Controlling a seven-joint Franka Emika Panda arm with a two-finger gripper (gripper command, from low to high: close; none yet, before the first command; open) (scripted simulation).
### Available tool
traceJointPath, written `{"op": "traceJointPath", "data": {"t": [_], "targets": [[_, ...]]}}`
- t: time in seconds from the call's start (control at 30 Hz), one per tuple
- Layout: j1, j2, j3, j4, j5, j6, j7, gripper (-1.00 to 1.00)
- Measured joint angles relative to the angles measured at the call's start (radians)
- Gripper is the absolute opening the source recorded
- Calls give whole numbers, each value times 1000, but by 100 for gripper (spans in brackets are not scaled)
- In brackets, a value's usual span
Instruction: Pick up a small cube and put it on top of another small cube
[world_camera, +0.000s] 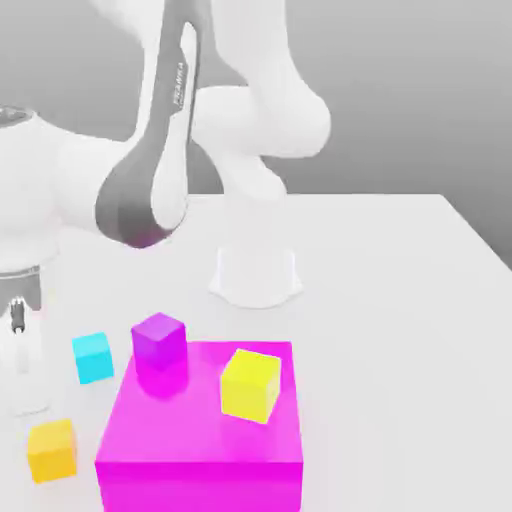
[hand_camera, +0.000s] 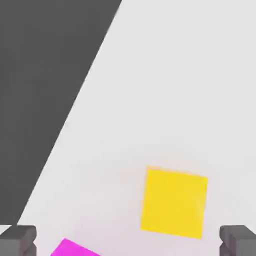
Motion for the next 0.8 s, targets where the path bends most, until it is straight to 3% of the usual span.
{"op": "traceJointPath", "data": {"t": [0.13,0.17,0.4,0.57,0.8], "targets": [[-27,145,23,23,36,105,-11,0],[-31,174,28,29,40,128,-14,-100],[-33,177,30,29,40,133,-14,-100],[-18,21,4,-9,7,14,16,-100],[-72,-231,-99,-231,-93,-15,232,-100]]}}
